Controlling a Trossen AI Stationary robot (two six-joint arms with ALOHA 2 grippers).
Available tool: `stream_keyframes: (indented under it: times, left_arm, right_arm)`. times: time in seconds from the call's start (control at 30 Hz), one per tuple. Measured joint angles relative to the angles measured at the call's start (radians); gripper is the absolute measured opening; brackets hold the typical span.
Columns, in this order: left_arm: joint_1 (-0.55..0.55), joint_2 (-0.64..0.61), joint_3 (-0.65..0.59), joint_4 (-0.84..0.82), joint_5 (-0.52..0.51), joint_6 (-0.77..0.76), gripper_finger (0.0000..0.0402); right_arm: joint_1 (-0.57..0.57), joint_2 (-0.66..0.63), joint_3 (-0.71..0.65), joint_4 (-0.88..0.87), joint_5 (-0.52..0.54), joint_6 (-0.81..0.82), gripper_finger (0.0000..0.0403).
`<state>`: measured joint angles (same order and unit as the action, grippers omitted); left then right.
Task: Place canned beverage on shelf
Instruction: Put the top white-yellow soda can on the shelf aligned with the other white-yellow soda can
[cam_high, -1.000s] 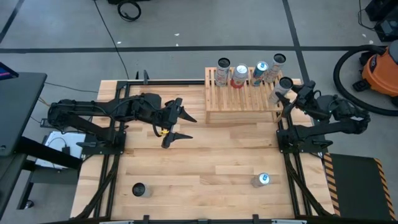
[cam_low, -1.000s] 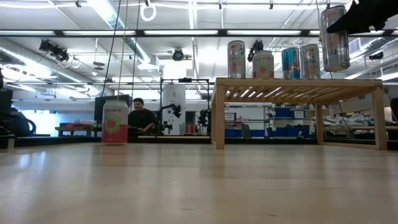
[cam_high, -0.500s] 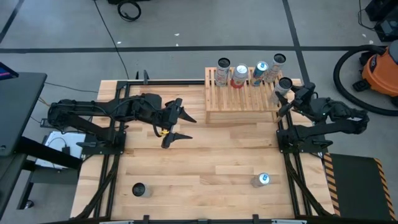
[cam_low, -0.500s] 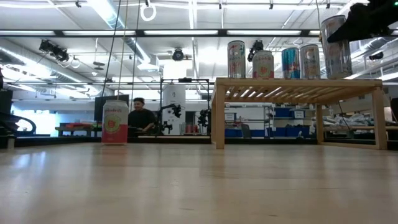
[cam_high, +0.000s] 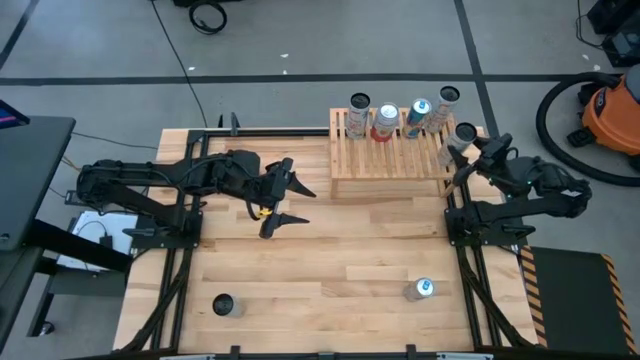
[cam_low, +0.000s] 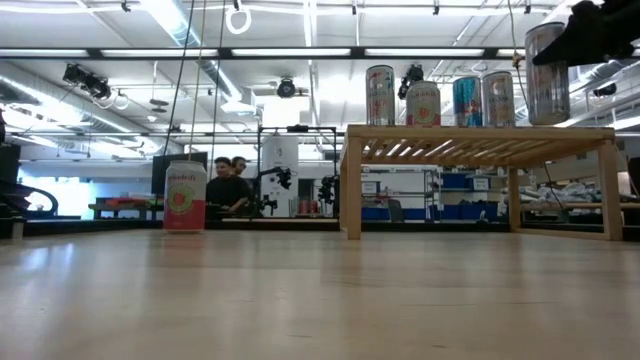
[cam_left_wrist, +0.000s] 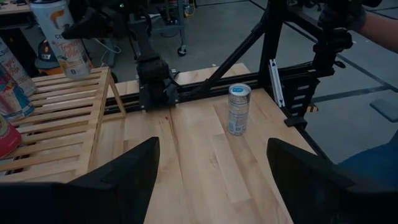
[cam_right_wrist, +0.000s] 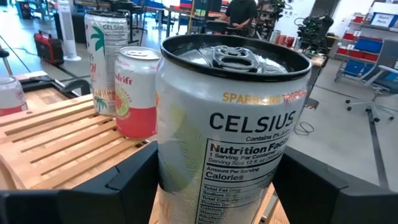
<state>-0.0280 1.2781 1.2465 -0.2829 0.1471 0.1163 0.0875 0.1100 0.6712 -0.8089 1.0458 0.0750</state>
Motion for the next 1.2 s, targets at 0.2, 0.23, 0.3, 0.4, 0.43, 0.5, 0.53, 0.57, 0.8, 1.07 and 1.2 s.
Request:
stream_keyframes:
  times: [0.2, 0.23, 0.3, 0.4, 0.43, 0.5, 0.53, 0.57, 0.8, 1.07, 1.2]
  left_arm:
    - [0.000, 0.000, 0.000, 0.000, 0.000, 0.000, 0.0300]
    - [0.000, 0.000, 0.000, 0.000, 0.000, 0.000, 0.0300]
    - [0.000, 0.000, 0.000, 0.000, 0.000, 0.000, 0.0300]
    - [0.000, 0.000, 0.000, 0.000, 0.000, 0.000, 0.0300]
    - [0.000, 0.000, 0.000, 0.000, 0.000, 0.000, 0.0300]
    - [0.000, 0.000, 0.000, 0.000, 0.000, 0.000, 0.0300]
    - [0.000, 0.000, 0.000, 0.000, 0.000, 0.000, 0.0300]
    - [0.000, 0.000, 0.000, 0.000, 0.000, 0.000, 0.0300]
    - [0.000, 0.000, 0.000, 0.000, 0.000, 0.000, 0.0300]
    - [0.000, 0.000, 0.000, 0.000, 0.000, 0.000, 0.0300]
    - [0.000, 0.000, 0.000, 0.000, 0.000, 0.000, 0.0300]
  right_arm:
    - [0.000, -0.005, 0.000, 0.001, -0.016, -0.005, 0.0286]
    - [0.000, -0.005, 0.000, 0.001, -0.016, -0.005, 0.0287]
    - [0.000, -0.005, 0.000, 0.002, -0.015, -0.006, 0.0291]
    - [0.000, -0.005, 0.000, 0.002, -0.014, -0.006, 0.0299]
    - [0.000, -0.005, 0.000, 0.002, -0.015, -0.006, 0.0301]
    - [0.000, -0.005, 0.000, 0.003, -0.016, -0.007, 0.0305]
    - [0.000, -0.005, 0.000, 0.004, -0.016, -0.007, 0.0307]
    - [0.000, -0.005, 0.000, 0.004, -0.016, -0.007, 0.0307]
    - [0.000, -0.005, 0.002, 0.010, -0.015, -0.007, 0.0309]
    - [0.000, -0.005, 0.002, 0.035, -0.020, -0.027, 0.0309]
    - [0.000, -0.005, 0.017, 0.103, -0.048, -0.061, 0.0310]
